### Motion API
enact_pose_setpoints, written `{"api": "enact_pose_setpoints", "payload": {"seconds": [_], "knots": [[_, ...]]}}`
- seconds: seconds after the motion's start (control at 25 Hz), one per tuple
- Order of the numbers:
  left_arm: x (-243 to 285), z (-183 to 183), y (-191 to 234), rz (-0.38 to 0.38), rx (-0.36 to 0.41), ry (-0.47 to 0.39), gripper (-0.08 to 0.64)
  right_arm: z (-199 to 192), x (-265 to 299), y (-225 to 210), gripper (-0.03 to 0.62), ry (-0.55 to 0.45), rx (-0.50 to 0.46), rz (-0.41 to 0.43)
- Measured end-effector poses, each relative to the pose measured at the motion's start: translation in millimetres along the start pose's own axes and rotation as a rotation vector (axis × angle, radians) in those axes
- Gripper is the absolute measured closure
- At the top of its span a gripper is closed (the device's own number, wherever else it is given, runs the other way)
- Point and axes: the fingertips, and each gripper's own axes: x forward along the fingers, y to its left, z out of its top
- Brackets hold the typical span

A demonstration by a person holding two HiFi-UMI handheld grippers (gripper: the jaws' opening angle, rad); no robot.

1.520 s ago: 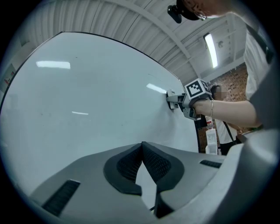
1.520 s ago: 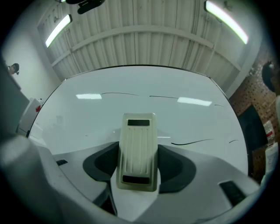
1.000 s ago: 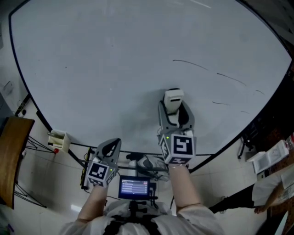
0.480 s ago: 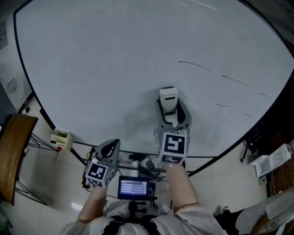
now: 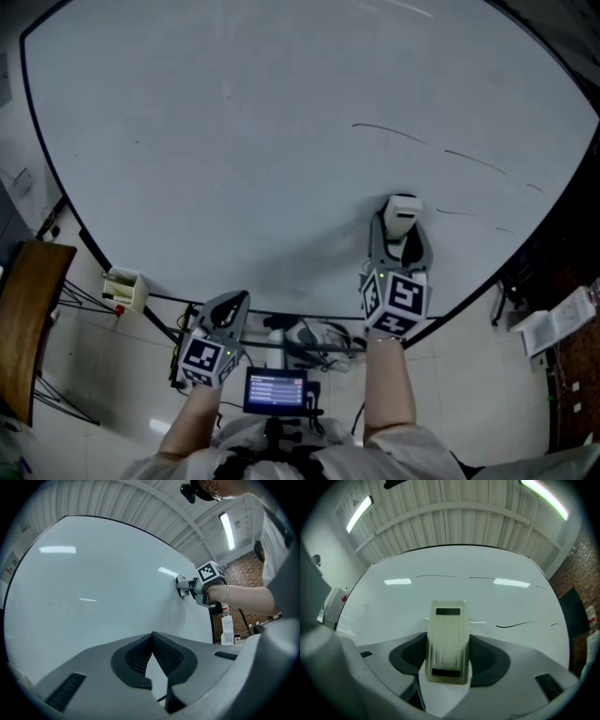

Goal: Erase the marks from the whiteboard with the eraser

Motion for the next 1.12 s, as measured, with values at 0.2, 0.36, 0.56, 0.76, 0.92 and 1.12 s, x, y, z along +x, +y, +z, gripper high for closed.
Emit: {"api": "enact_pose_setpoints", "payload": {"seconds": [0.2, 0.36, 0.56, 0.76, 0.92, 1.12], "knots": [[0.3, -0.4, -5.5, -0.025, -0.007, 0.007, 0.554, -11.3, -11.4, 7.6, 0.336, 0.005, 0.046, 0.090], [-3.6, 1.4, -2.7, -0.041, -0.007, -0.004, 0.554, -53.0, -43.6, 31.8, 0.336, 0.071, 0.050, 0.178], [-16.2, -6.9, 1.6, -0.063, -0.024, 0.000, 0.554, -137.0, -103.8, 65.1, 0.336, 0.272, 0.023, 0.212], [-28.1, -14.8, 10.2, -0.092, -0.021, -0.001, 0.554, -185.8, -147.7, 89.2, 0.336, 0.396, 0.039, 0.202], [-42.3, -27.5, 13.0, -0.114, -0.031, 0.000, 0.554, -207.5, -182.2, 103.5, 0.336, 0.455, 0.054, 0.175], [-57.2, -44.2, 12.4, -0.127, -0.064, 0.022, 0.554, -215.8, -203.3, 109.9, 0.334, 0.477, 0.075, 0.145]]}}
